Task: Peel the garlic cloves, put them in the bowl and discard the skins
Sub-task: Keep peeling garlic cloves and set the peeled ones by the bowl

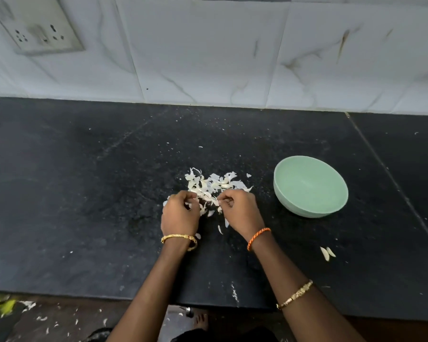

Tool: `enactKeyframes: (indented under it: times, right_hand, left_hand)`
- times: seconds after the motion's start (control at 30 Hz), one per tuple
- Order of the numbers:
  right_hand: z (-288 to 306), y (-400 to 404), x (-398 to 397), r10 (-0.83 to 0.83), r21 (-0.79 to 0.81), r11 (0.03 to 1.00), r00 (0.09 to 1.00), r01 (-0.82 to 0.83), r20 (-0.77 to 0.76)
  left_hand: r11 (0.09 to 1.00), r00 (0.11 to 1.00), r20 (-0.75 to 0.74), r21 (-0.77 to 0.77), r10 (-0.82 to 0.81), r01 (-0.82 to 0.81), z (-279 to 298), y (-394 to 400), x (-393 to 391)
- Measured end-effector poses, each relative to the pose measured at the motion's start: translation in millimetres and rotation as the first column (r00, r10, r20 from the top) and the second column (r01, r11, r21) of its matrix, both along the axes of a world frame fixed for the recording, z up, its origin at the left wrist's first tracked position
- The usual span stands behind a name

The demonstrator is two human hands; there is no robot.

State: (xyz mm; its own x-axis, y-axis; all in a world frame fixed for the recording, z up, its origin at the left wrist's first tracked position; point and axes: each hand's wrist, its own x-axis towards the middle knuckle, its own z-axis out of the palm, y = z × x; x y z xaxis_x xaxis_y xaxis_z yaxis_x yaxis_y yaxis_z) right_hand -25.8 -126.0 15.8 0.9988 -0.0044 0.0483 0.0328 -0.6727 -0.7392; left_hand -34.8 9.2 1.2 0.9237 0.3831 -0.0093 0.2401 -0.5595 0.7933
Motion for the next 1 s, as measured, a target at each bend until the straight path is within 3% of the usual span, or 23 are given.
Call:
enactKeyframes:
  times: [0.3, 0.4, 0.5, 0.57, 0.63, 0.73, 0.9, 1.0]
  right_hand:
    - [2, 23, 23, 0.009, -0.349, 0.936, 0.995, -0.045, -0.103]
    - [1, 26, 22, 0.001, -0.357, 0.933, 0.993, -0.042, -0.114]
    - [-1, 17, 26, -0.099, -0.090, 0.992, 0.982, 0.086, -0.159]
    - [0, 9, 30, -0.124, 0.142, 0.976, 0.959, 0.164, -0.256]
    - [3, 4, 31, -0.073, 0.371, 0.905, 0.934, 0.210, -0.350]
    - [9, 1, 31, -0.050, 0.621, 0.730, 0.929, 0.285, -0.368]
    - [10, -4, 36, -0.042, 0.734, 0.604, 0.931, 0.312, -0.362]
    - [9, -6, 41, -0.095, 0.717, 0.617, 0.935, 0.324, -0.340]
  left_hand:
    - [0.985, 0.985, -0.025, 0.013, -0.170, 0.170, -5, 4, 16]
    - [0.979, 0.980, 0.004, -0.018, -0.201, 0.201, -8, 7, 18]
    - [0.967, 0.971, 0.032, -0.085, -0.239, 0.241, -5, 9, 22]
    - [0.941, 0.955, 0.069, -0.165, -0.288, 0.296, -1, 10, 26]
    - [0.903, 0.937, 0.098, -0.251, -0.335, 0.349, 4, 9, 30]
    - [0.851, 0.923, 0.125, -0.358, -0.364, 0.385, 7, 5, 36]
    - [0.811, 0.907, 0.146, -0.408, -0.395, 0.419, 5, 0, 45]
    - [0.777, 0.874, 0.190, -0.401, -0.448, 0.485, 7, -1, 48]
